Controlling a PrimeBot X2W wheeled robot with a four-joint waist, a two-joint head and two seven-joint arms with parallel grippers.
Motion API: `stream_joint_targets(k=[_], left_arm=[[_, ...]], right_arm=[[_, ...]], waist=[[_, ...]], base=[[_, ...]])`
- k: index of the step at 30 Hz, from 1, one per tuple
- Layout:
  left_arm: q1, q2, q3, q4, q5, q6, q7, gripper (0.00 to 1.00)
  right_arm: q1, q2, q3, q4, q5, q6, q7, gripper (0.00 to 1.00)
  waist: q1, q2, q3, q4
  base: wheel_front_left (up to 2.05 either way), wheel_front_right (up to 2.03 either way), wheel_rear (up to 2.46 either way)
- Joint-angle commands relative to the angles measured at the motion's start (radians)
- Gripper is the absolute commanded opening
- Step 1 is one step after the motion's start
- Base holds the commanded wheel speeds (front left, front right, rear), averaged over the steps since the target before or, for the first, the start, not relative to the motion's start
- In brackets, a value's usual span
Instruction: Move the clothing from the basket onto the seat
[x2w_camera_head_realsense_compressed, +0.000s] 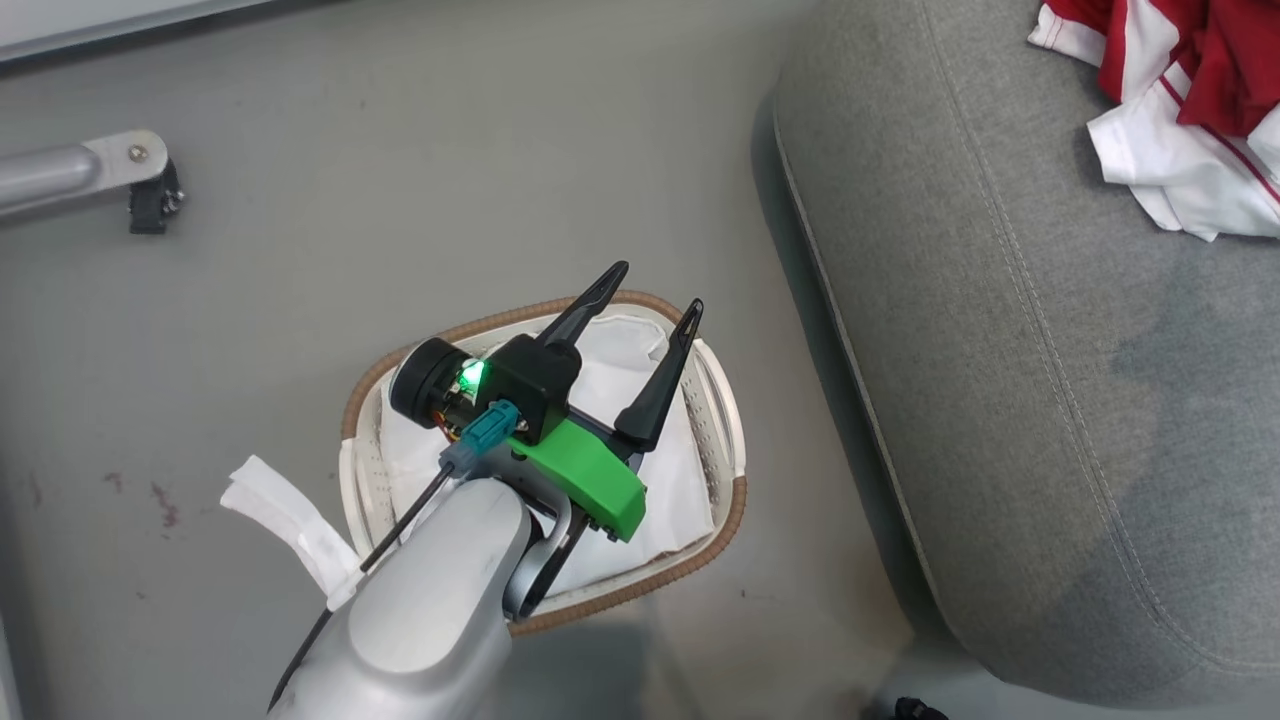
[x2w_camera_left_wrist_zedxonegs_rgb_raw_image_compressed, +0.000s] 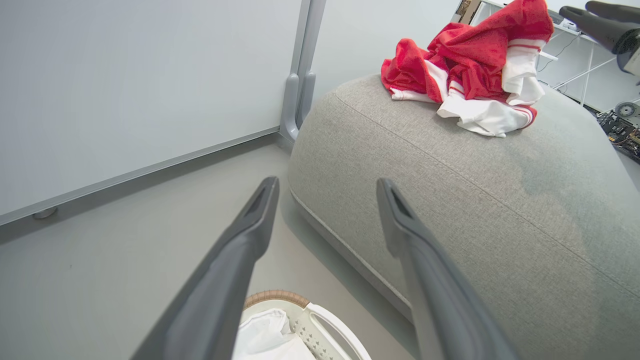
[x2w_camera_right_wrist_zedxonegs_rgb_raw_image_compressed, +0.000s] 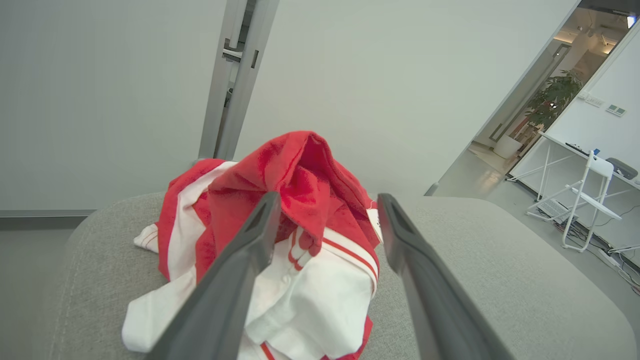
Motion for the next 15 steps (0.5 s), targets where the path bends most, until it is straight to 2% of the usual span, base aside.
stream_joint_targets(k=[1,6,15], left_arm=[[0.023,-0.007,0.015,-0.01,0.012,-0.002,-0.003,1.0],[0.068,-0.022,0.076,-0.038,0.033,-0.004,-0.003,1.0],[0.172,-0.038,0.212,-0.068,0.072,-0.001,-0.002,1.0]], right_arm=[[0.01,-0.008,0.01,-0.008,0.002,-0.002,-0.002,1.0],[-0.004,-0.029,0.042,-0.015,0.011,-0.002,-0.002,1.0],[0.034,0.008,0.112,0.007,0.029,-0.002,-0.002,1.0]], waist=[[0.0,0.0,-0.078,0.056],[0.0,0.0,-0.152,0.113],[0.0,0.0,-0.273,0.207]], base=[[0.0,0.0,0.0],[0.0,0.0,0.0],[0.0,0.0,0.0]])
